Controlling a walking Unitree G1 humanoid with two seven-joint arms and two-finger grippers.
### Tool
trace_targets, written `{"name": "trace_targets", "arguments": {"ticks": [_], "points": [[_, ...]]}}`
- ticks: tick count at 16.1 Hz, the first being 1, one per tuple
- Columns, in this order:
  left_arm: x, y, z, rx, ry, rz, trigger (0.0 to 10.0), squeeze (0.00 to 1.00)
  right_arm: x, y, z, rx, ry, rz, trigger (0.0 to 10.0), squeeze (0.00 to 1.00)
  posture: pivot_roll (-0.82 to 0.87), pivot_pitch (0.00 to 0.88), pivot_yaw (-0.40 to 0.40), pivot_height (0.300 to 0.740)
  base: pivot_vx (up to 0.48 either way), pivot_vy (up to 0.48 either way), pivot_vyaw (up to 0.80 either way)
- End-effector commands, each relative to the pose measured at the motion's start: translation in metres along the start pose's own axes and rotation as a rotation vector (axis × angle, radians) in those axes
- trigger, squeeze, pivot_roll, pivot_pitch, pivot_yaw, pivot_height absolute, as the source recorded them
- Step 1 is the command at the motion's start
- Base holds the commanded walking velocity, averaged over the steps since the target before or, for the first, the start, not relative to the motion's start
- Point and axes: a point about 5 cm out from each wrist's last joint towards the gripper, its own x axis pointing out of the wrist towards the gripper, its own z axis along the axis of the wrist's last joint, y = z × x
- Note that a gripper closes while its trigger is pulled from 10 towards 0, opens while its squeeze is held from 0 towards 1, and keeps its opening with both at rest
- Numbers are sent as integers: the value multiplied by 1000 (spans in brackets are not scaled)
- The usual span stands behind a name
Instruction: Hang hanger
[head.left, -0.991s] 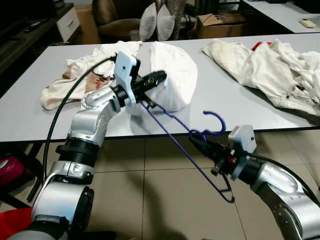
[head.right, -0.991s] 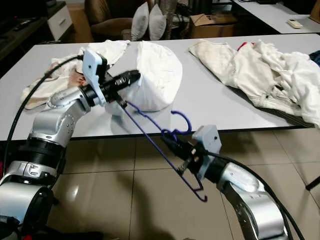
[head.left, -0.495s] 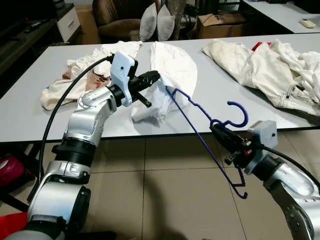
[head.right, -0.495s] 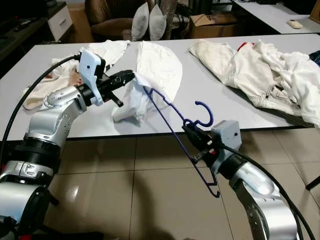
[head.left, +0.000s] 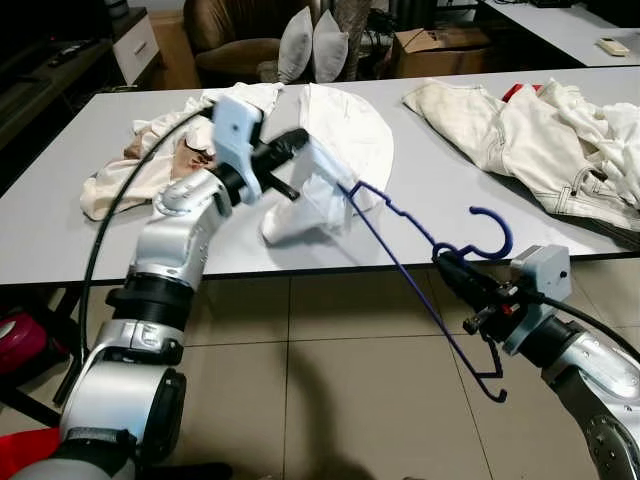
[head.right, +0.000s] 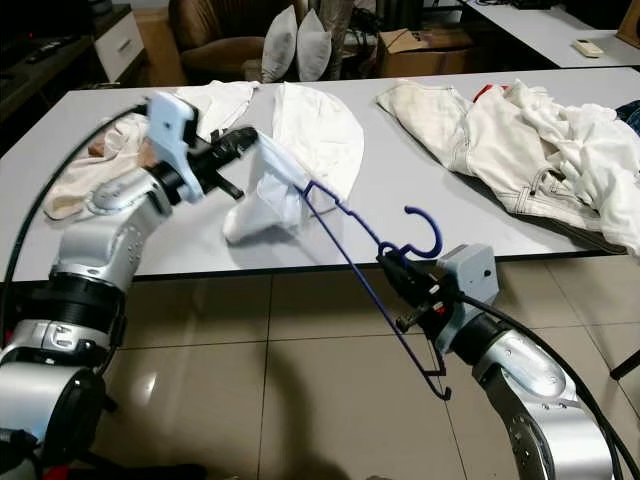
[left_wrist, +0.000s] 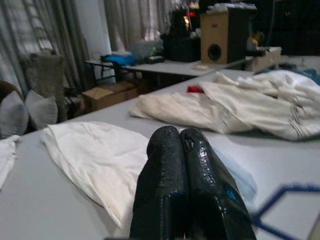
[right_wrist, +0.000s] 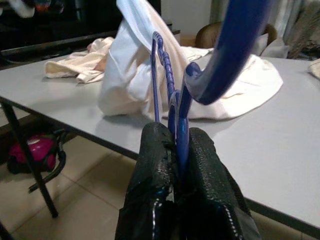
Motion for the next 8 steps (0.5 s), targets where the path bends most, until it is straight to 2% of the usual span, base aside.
{"name": "trace_targets", "arguments": {"ticks": [1,4,6,8], "points": [[1,12,26,18,-119,73,0,0,-2,0,-3,-10,21,-10,10000,0,-262,0,90,740,0,0,0],[0,19,47,-10,-259,142,0,0,-3,-1,-3,-9,28,-7,10000,0,-262,0,87,740,0,0,0],[5,9,49,-18,-285,88,0,0,-2,2,-6,-13,40,14,10000,0,-264,0,88,740,0,0,0],[6,13,54,-38,-338,161,0,0,0,6,-7,-19,46,37,10000,0,-267,0,92,740,0,0,0]]}}
